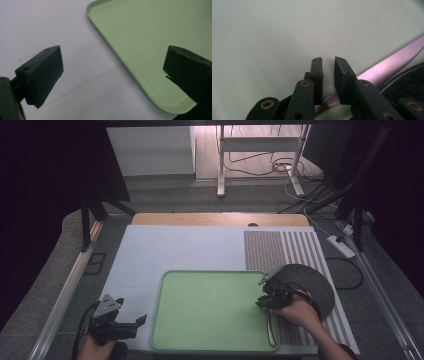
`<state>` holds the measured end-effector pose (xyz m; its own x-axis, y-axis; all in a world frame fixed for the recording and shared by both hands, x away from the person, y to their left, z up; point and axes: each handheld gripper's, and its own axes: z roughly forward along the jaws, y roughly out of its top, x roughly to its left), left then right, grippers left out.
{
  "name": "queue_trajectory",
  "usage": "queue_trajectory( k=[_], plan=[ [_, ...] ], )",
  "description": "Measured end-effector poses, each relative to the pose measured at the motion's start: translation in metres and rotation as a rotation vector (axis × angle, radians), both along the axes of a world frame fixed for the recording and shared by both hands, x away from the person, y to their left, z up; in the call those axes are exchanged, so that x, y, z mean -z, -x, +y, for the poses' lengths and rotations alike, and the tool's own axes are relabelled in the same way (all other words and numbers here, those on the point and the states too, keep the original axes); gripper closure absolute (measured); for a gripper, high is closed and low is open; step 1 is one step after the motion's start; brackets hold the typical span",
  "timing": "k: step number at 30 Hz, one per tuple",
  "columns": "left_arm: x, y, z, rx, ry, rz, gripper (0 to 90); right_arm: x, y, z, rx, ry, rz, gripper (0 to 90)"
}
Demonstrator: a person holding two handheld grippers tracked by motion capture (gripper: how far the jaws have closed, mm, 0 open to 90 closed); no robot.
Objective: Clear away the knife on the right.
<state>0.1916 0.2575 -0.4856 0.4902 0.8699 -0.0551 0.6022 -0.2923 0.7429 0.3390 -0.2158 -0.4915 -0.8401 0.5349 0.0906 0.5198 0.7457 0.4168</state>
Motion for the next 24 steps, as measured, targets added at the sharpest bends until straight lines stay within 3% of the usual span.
queue_trajectory(
  k=[14,19,24],
  plan=[
    [0.000,0.000,0.000,0.001,0.002,0.002,3.7,-0.011,0.005,0.002,0.018,-0.054,-0.106,47.7],
    [0.000,0.000,0.000,0.002,0.001,0.002,3.7,-0.012,0.008,0.004,0.019,-0.053,-0.101,33.3],
    [0.000,0.000,0.000,0.002,0.002,0.002,3.7,-0.013,0.009,0.004,0.068,-0.055,-0.112,21.5]
  ],
)
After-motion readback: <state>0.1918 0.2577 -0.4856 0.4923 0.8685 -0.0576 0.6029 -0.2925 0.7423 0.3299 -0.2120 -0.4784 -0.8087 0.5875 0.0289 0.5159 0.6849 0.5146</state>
